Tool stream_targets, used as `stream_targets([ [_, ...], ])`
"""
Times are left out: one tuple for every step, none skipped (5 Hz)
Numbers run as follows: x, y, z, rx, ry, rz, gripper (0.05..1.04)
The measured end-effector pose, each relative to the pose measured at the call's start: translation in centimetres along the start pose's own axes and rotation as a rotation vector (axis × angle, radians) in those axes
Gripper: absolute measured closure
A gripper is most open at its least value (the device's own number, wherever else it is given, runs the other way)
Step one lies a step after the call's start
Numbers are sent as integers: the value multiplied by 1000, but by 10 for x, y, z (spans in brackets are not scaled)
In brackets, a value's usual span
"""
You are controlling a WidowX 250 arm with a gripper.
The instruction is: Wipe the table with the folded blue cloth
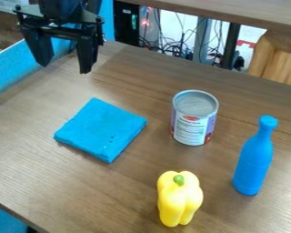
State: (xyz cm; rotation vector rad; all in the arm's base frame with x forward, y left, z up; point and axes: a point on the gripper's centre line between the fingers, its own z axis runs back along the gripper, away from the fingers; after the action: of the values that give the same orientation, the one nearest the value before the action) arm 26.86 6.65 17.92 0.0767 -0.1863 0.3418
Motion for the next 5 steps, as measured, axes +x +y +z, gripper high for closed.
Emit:
stream_targets([
  [-2,-1,-6,1,26,-2,83],
  [-2,-9,-15,-57,53,-23,83],
  [3,-9,-42,-118,42,-3,82],
  [6,-15,-67,-151,-9,0,83],
  [9,-21,-89,-153,-86,29,83],
])
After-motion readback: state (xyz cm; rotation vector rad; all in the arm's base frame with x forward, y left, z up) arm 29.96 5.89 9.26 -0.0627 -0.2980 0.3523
